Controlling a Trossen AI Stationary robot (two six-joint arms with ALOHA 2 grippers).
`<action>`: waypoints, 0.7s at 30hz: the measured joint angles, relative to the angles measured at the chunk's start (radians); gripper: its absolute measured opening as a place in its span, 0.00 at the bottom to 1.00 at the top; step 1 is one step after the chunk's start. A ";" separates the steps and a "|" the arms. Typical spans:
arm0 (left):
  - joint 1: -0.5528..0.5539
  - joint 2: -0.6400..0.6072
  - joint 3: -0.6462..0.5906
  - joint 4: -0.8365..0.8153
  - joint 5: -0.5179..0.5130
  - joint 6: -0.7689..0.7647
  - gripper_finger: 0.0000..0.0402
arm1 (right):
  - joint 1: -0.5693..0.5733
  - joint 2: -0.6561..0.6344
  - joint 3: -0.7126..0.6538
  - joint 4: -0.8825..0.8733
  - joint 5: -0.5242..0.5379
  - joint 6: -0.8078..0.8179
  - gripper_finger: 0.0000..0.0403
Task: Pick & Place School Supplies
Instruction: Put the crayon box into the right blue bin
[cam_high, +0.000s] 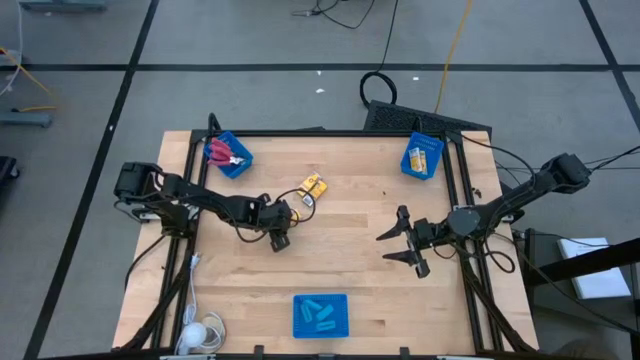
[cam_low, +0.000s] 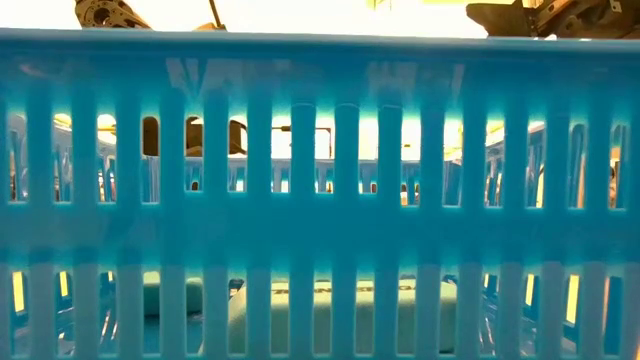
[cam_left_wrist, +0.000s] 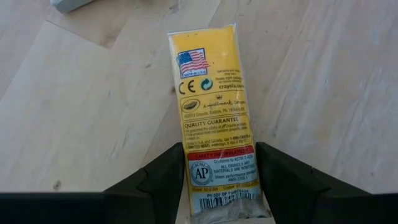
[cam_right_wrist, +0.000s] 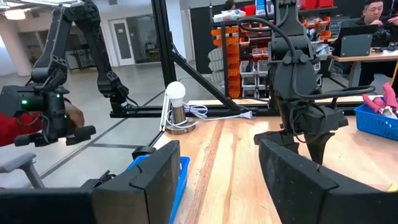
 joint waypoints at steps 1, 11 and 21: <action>0.000 0.000 0.000 0.000 0.000 0.004 0.49 | 0.000 0.000 0.000 0.001 0.000 0.000 0.52; 0.000 0.000 0.000 0.008 0.000 0.015 0.30 | 0.000 0.000 0.000 -0.001 0.000 0.000 0.52; -0.061 -0.049 0.119 -0.152 -0.046 0.111 0.27 | -0.022 0.086 0.000 -0.003 0.150 0.153 0.52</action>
